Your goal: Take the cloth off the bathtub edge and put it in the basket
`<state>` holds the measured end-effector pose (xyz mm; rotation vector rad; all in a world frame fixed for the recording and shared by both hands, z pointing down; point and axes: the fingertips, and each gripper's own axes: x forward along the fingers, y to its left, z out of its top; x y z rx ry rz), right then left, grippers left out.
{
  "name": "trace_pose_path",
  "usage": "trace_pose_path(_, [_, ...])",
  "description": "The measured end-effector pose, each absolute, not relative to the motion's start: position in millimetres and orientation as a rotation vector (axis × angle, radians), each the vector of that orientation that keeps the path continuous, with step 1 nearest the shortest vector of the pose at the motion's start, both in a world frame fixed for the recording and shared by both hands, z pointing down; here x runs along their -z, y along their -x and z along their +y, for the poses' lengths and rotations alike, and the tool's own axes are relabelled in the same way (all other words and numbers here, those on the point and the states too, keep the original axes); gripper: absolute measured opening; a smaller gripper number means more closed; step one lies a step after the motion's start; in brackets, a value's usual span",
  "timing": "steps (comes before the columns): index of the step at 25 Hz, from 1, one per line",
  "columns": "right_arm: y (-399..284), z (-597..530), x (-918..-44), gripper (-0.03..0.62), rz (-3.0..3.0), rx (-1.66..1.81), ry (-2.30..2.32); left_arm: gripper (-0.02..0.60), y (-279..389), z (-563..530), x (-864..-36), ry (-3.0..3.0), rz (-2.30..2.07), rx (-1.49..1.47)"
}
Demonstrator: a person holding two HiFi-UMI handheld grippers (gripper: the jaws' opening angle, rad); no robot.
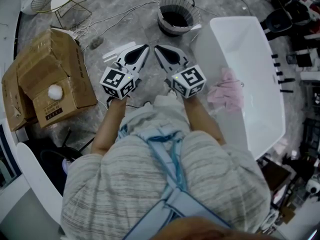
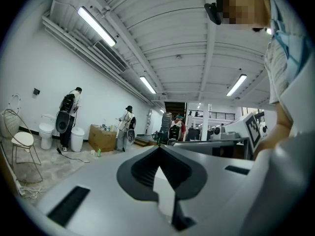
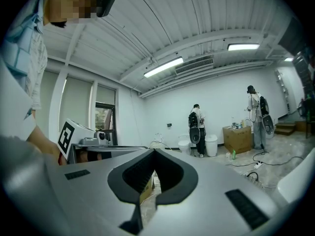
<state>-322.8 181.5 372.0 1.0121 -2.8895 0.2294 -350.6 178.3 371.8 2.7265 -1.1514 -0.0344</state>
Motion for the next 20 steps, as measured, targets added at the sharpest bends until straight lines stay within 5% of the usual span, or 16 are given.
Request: trace_pose_path(20, [326,194,-383,0.005,-2.848,-0.254,-1.001,0.003,354,185,-384,-2.700,-1.124,0.056])
